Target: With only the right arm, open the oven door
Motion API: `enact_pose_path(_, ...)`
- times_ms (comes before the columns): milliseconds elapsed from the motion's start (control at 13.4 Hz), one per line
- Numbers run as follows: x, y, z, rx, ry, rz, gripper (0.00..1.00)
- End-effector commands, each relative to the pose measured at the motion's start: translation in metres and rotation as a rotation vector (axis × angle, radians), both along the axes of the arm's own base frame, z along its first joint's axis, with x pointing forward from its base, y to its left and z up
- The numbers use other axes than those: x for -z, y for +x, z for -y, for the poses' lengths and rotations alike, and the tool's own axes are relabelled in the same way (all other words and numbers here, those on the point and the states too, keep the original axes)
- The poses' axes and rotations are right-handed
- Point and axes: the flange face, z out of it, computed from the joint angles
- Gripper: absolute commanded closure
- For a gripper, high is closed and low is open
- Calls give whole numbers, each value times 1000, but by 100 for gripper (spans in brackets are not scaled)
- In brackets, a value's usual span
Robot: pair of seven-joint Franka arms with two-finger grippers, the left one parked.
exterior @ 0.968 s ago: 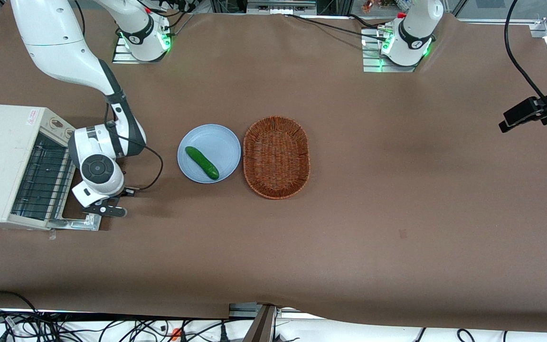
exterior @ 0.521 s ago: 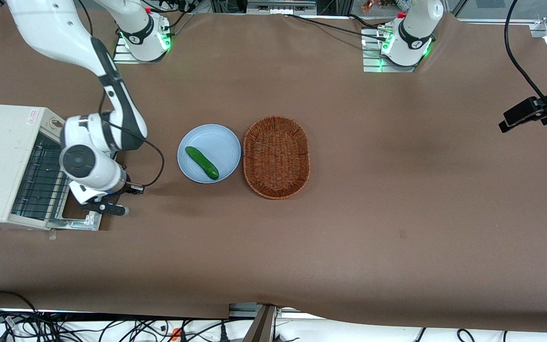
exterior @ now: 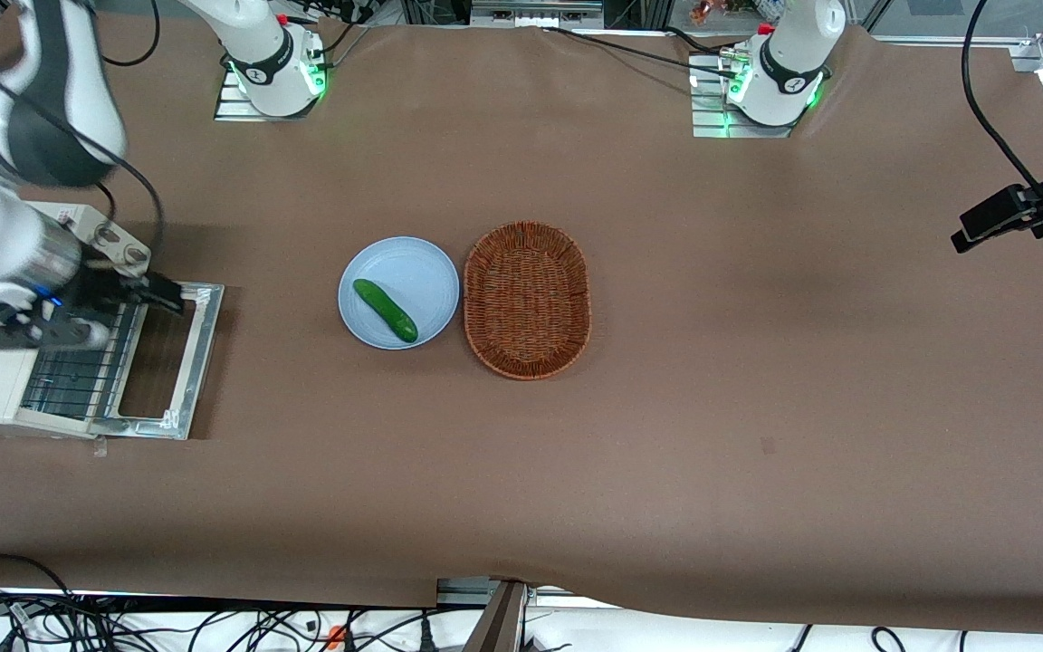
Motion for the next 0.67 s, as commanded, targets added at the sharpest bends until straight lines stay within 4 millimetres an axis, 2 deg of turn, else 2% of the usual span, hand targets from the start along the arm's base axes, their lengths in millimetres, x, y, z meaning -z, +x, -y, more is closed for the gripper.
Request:
enact_pose_path(0,-63,-19,5,-11,12,-99,0)
enact_pose_path(149,-59,-26,10,6,4,-126,0)
enact_pose_path(298,-60,-31,13,4,15,-49,0)
enact_pose_path(372,-55,-42,18,9,25,-9,0)
enact_pose_path(447,-56,-63,28,23,31,20,0)
enact_pose_path(521,-58,-74,14,8,26,24,0)
enact_pose_path(596,-61,-75,24,21,27,23,0)
